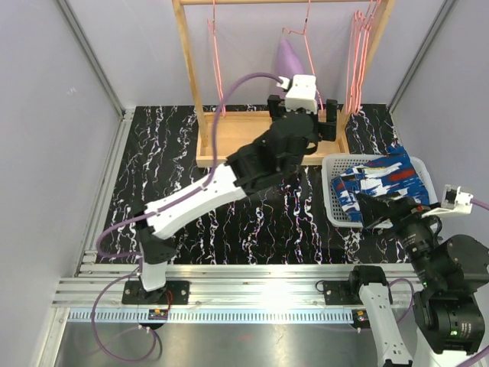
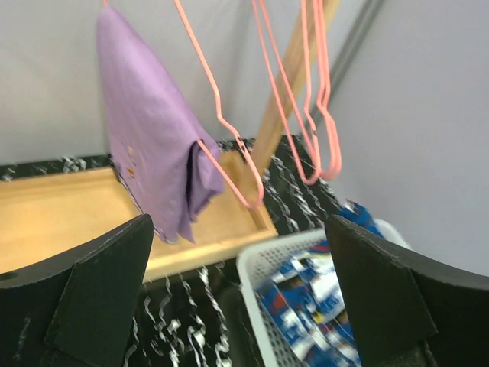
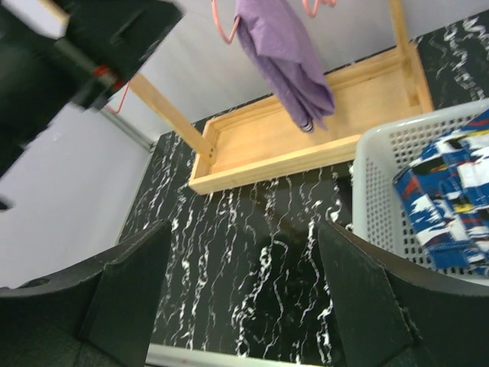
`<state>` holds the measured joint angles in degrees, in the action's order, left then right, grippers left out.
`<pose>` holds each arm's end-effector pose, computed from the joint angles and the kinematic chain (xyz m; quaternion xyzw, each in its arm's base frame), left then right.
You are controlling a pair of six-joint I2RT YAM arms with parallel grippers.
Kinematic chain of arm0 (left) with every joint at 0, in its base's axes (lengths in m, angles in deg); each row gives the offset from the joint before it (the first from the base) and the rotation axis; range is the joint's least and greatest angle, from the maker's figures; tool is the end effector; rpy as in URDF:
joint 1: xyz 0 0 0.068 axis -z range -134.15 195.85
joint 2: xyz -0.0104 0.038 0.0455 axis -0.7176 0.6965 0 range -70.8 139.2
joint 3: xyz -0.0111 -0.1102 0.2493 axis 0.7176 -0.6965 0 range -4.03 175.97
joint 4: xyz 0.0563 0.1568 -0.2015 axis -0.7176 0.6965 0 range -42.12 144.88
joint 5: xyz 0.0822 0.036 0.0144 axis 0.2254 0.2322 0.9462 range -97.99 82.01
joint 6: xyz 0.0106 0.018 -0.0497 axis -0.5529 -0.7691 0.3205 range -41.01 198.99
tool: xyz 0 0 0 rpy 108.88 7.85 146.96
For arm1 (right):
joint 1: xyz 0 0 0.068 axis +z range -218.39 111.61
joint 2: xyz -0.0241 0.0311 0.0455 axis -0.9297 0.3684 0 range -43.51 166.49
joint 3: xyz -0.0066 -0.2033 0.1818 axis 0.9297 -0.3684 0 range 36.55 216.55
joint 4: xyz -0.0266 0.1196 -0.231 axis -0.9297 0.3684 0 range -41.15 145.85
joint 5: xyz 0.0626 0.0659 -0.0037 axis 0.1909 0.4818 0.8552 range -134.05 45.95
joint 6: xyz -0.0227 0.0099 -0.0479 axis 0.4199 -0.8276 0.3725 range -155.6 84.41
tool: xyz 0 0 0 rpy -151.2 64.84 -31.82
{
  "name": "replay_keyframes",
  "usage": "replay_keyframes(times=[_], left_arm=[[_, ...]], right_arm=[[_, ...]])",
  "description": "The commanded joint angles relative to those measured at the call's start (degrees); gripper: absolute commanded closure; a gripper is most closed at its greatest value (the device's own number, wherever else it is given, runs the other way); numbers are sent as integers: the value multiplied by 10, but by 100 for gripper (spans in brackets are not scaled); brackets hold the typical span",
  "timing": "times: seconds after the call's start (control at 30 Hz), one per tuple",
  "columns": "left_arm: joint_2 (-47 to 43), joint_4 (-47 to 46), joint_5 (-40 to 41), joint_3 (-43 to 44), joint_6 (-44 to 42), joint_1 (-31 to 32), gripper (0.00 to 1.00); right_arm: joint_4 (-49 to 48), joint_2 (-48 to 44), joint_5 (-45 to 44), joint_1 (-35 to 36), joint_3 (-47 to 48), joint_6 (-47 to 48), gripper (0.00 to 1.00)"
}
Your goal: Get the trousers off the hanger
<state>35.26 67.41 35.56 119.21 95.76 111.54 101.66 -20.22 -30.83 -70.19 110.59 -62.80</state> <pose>0.1909 -0.3627 0.4928 0.0436 0.7162 -0.2226 0.6600 -0.0050 0.0083 0.4417 0.1017 0.7122 0.2324 0.6546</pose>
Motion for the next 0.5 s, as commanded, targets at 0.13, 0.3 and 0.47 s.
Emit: replay_keyframes(times=[0.13, 0.3, 0.47], left_arm=[[162, -171, 58, 150, -141, -41, 1], [204, -186, 30, 190, -139, -79, 8], [208, -197, -38, 172, -133, -134, 17]], right_arm=[[-3, -45, 88, 4, -50, -71, 16], [-1, -52, 100, 15, -58, -79, 16], [3, -60, 99, 36, -61, -77, 16]])
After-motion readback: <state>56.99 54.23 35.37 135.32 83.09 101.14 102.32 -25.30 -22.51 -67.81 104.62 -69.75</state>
